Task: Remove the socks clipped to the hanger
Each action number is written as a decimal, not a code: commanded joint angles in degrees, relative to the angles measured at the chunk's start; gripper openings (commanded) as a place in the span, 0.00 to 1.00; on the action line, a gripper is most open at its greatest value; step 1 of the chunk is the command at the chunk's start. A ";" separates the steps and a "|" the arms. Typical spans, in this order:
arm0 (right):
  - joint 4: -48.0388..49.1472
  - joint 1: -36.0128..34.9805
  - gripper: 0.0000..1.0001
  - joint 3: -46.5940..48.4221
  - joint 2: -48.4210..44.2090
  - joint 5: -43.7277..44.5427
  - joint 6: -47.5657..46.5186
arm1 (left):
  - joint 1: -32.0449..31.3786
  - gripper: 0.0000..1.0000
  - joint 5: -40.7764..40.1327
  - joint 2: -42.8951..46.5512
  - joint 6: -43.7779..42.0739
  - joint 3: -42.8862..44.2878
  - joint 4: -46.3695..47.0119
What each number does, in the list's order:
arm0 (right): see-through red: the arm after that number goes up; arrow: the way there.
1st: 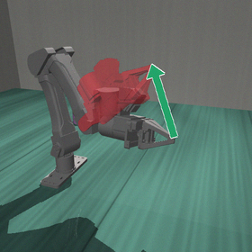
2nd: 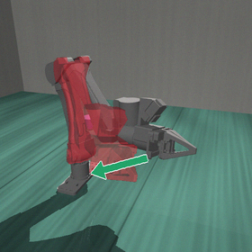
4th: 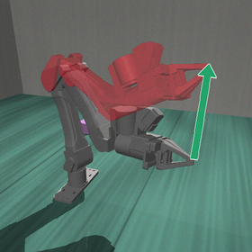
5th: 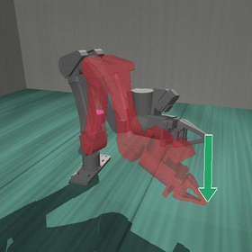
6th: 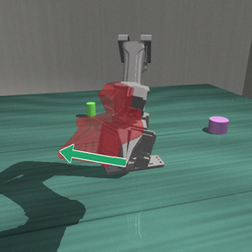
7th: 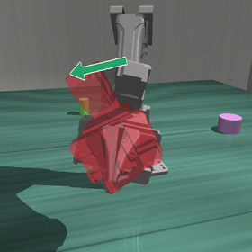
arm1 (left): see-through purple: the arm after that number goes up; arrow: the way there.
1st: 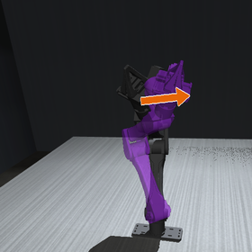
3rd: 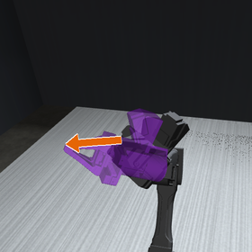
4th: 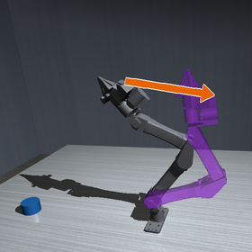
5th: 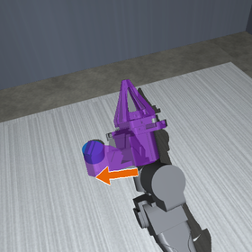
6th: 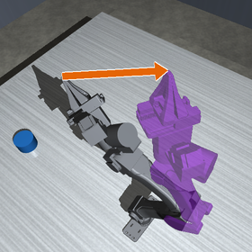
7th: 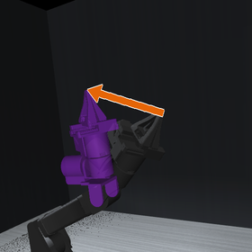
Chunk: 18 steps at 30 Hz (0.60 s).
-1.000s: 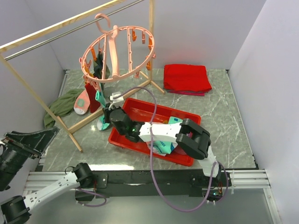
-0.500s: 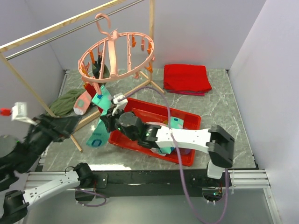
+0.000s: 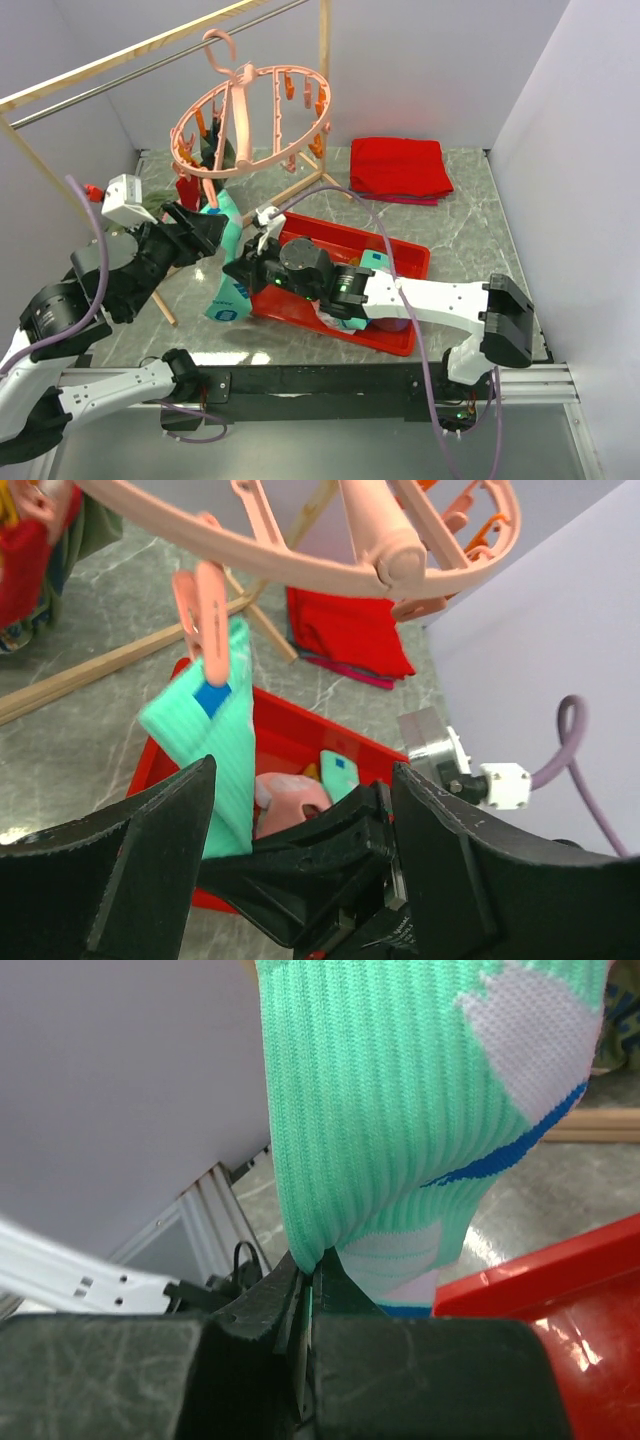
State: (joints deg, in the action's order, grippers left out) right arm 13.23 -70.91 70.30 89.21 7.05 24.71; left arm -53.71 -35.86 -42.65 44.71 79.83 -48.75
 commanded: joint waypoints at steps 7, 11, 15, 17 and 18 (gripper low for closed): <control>-1.02 2.36 0.00 -3.15 -10.97 -8.97 3.15 | -0.16 0.77 -0.35 1.87 2.84 -0.03 5.51; -0.67 5.17 0.00 -6.05 -14.93 -14.07 6.74 | -0.16 0.77 -0.09 1.78 4.16 -0.99 7.26; -0.31 9.21 0.00 -8.69 -18.28 -20.92 9.30 | -0.16 0.77 0.52 1.61 5.48 -3.28 10.78; -0.49 11.14 0.00 -9.30 -19.68 -23.21 9.74 | -0.16 0.77 0.79 0.82 7.05 -4.33 11.83; -0.40 11.76 0.00 -9.83 -20.04 -24.35 10.00 | -0.16 0.77 0.96 0.56 7.76 -4.77 13.58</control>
State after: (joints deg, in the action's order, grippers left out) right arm 11.00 -61.67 61.45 72.01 -10.15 32.29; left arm -53.71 -35.83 -41.06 49.39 76.62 -41.28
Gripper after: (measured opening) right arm 0.018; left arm 0.766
